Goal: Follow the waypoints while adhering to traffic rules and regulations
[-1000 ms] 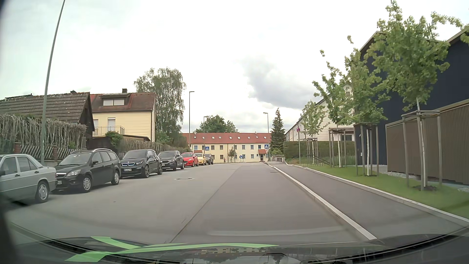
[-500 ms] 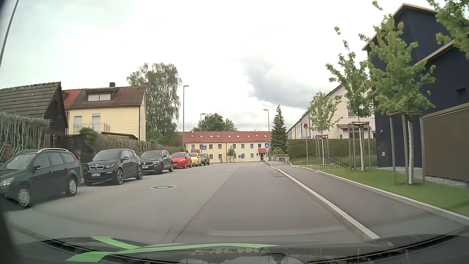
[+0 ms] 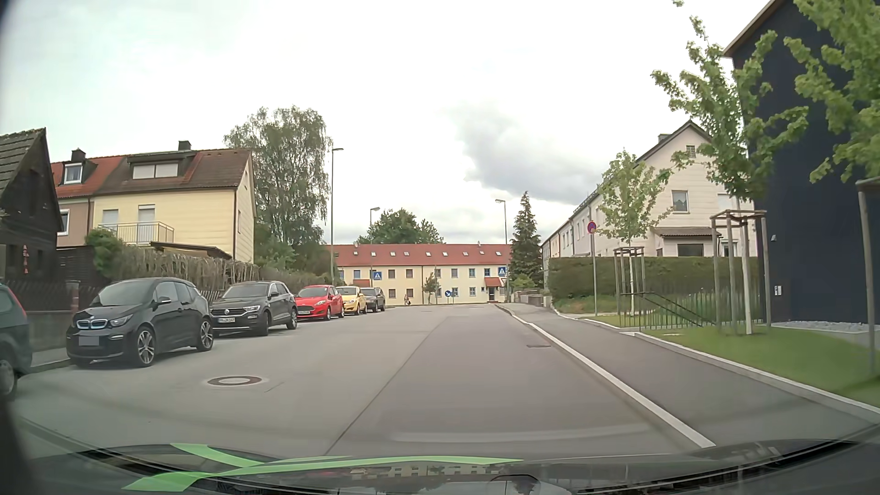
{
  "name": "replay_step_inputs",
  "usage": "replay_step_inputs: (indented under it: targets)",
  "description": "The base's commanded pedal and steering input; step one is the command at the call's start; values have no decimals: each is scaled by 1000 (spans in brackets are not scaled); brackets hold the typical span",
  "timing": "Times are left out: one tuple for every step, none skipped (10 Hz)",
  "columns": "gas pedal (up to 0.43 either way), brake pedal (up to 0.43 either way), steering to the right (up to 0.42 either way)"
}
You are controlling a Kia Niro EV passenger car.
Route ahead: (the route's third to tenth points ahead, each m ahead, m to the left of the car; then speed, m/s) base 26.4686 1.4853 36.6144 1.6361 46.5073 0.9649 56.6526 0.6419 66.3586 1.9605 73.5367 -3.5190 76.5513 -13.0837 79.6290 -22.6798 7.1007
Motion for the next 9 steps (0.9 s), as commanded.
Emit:
replay_step_inputs:
  targets:
    - [87, 0, -1]
    - [87, 0, -1]
    - [87, 0, -1]
    - [87, 0, -1]
    - [87, 0, -1]
    - [87, 0, -1]
    - [87, 0, -1]
    - [87, 0, -1]
    - [87, 0, -1]
